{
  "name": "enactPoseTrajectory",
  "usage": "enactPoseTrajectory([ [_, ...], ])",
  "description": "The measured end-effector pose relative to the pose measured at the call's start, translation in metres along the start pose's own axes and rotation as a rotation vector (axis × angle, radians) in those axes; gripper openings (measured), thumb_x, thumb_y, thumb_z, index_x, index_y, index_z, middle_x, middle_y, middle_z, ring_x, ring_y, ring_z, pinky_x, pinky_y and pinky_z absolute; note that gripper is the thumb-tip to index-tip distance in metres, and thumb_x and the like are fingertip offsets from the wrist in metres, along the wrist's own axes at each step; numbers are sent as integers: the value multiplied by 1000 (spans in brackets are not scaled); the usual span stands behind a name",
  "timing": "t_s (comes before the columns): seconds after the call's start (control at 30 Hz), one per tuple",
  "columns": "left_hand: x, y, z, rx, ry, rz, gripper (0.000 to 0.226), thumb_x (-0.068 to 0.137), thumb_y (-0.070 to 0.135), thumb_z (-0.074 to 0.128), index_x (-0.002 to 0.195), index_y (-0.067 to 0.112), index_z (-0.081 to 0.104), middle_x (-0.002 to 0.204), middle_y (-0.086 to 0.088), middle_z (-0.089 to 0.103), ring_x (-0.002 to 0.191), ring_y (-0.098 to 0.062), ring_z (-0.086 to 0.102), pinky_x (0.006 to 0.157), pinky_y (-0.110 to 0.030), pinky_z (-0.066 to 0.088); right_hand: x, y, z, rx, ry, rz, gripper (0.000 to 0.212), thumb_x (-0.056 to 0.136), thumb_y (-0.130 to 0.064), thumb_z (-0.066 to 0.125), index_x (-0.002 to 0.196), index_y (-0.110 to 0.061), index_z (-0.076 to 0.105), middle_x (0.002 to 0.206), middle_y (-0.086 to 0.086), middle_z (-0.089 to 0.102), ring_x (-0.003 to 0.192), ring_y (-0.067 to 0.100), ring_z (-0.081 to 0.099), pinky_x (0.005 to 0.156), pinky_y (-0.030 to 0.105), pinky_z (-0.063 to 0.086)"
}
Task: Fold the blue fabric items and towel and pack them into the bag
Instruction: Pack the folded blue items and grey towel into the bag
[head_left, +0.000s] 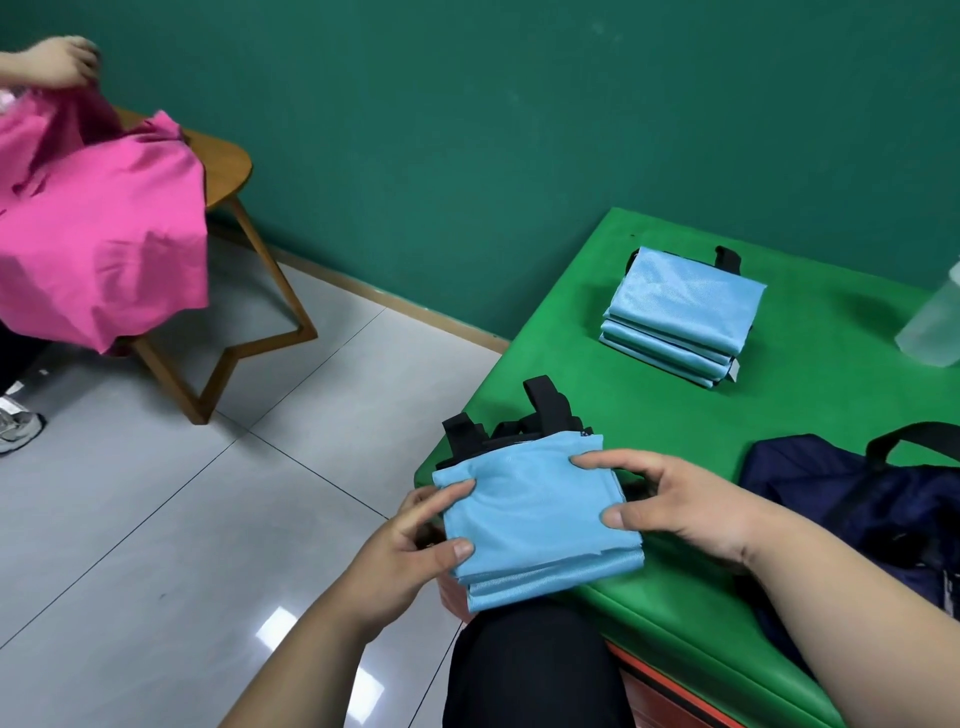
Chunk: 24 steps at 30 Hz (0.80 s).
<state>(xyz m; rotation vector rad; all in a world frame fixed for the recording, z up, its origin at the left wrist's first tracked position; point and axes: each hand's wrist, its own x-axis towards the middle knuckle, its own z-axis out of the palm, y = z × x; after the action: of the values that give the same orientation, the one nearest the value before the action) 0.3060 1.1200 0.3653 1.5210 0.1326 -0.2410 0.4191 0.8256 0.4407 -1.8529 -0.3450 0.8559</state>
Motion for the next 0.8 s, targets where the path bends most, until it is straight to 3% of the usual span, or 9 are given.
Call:
enactPoseTrajectory([
  [0.1, 0, -1, -2, 4, -7, 2, 67, 68, 52, 84, 131, 44, 61, 139, 11, 46, 126, -20, 55, 106, -41, 47, 2, -2, -4, -52, -25, 3, 58, 75, -30, 82, 127, -47, 63, 132, 7, 64, 112, 22, 64, 117, 48, 34],
  [0.2, 0, -4, -3, -1, 0, 10, 62, 71, 42, 81, 130, 43, 61, 139, 10, 46, 125, -22, 55, 105, -43, 47, 2, -1, -3, -36, -33, -1, 58, 75, -25, 82, 126, -46, 64, 131, -7, 65, 120, 33, 61, 114, 49, 37],
  [0.27, 1, -5, -2, -15, 9, 13, 61, 71, 39, 81, 129, 42, 62, 137, 10, 47, 123, -23, 56, 104, -43, 48, 1, -1, -1, 14, -29, -4, 57, 74, -21, 81, 124, -44, 66, 130, -4, 66, 121, 35, 59, 114, 49, 38],
  [0.4, 2, -4, 3, -49, 49, 26, 59, 67, 34, 81, 123, 42, 66, 132, 9, 53, 116, -24, 60, 101, -42, 50, 2, 5, 9, 101, 50, -22, 59, 74, -7, 81, 121, -41, 69, 130, -8, 66, 118, 16, 63, 112, 38, 41],
  [0.47, 2, -3, 6, -83, 70, 30, 58, 64, 32, 81, 120, 42, 68, 132, 2, 57, 112, -23, 61, 99, -40, 52, 1, 8, 17, 200, 92, -45, 60, 79, 10, 74, 116, -37, 73, 127, -6, 69, 113, 12, 65, 101, 27, 48],
  [0.53, 2, -1, 7, -113, 78, 19, 58, 62, 31, 82, 118, 41, 70, 130, -5, 59, 108, -23, 62, 93, -36, 54, 0, 9, 23, 286, 119, -59, 62, 79, 19, 67, 114, -32, 75, 121, -1, 71, 104, 15, 68, 92, 24, 52],
  [0.63, 2, 3, 8, -157, 99, -3, 54, 63, 26, 82, 115, 39, 72, 126, -9, 63, 104, -20, 64, 82, -28, 53, 1, 9, 29, 396, 143, -65, 63, 78, 25, 62, 111, -28, 76, 115, 8, 73, 95, 22, 68, 91, 33, 55],
  [0.73, 2, 8, 11, -184, 123, -16, 43, 73, 19, 76, 111, 38, 73, 121, -5, 68, 101, -17, 67, 79, -25, 53, 1, 11, 33, 434, 153, -71, 64, 78, 25, 61, 111, -27, 75, 119, 18, 70, 96, 28, 66, 101, 49, 48],
  [0.8, 2, 11, 13, -171, 136, -18, 42, 74, 16, 84, 109, 39, 74, 118, -4, 70, 100, -18, 68, 78, -26, 55, 1, 12, 35, 428, 168, -72, 63, 79, 25, 61, 112, -27, 75, 121, 20, 68, 96, 30, 65, 104, 55, 44],
])
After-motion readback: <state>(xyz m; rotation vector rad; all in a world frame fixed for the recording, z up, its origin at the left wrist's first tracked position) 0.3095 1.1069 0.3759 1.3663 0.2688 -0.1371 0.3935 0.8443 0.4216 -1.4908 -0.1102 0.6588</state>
